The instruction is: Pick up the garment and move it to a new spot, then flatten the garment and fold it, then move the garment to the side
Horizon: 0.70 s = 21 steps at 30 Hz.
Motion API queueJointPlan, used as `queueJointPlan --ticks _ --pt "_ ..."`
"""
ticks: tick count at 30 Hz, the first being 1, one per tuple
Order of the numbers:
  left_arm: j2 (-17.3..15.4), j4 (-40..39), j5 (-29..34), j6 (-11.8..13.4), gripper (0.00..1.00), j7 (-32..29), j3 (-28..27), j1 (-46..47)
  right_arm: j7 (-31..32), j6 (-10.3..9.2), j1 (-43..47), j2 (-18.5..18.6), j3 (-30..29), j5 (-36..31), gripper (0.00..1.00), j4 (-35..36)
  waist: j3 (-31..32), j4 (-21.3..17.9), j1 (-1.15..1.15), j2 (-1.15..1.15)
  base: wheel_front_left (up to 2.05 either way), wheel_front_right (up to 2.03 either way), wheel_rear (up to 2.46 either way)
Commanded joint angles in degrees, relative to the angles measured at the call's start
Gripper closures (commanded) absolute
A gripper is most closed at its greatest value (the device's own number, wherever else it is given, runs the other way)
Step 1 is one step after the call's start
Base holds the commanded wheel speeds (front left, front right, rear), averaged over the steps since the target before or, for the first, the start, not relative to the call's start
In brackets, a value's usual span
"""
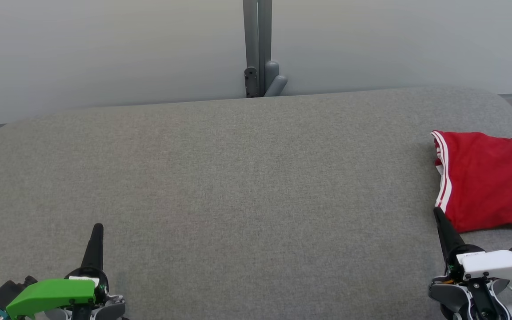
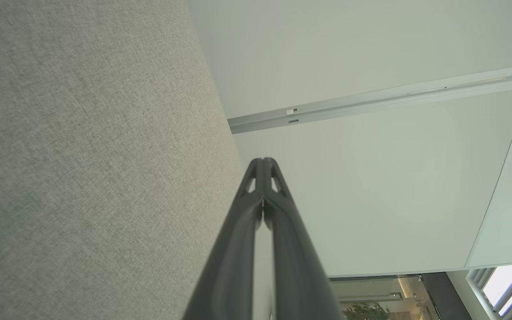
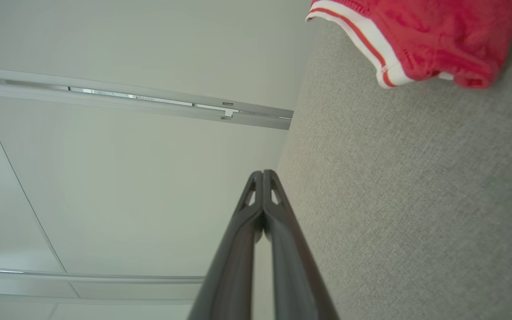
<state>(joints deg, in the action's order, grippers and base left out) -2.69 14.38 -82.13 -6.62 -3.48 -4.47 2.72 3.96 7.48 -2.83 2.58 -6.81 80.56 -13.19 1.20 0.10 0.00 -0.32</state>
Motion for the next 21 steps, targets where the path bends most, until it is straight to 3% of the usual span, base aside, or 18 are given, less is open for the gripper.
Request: queueJointPlan --ticks 1,21 --pt "-0.28 -0.55 -1.54 -0.47 1.00 -0.51 -0.44 1.30 0.56 0.03 -1.24 0.37 0.00 1.78 1.00 0.36 -0.12 -0.01 0.00 0.25 0.00 0.00 0.00" --pt "-0.33 -1.23 -9.04 -0.99 1.00 -2.42 -1.58 2.87 2.58 0.02 -2.50 0.43 0.02 10.19 1.00 0.26 -1.09 -0.08 0.00 0.30 0.00 0.00 0.00"
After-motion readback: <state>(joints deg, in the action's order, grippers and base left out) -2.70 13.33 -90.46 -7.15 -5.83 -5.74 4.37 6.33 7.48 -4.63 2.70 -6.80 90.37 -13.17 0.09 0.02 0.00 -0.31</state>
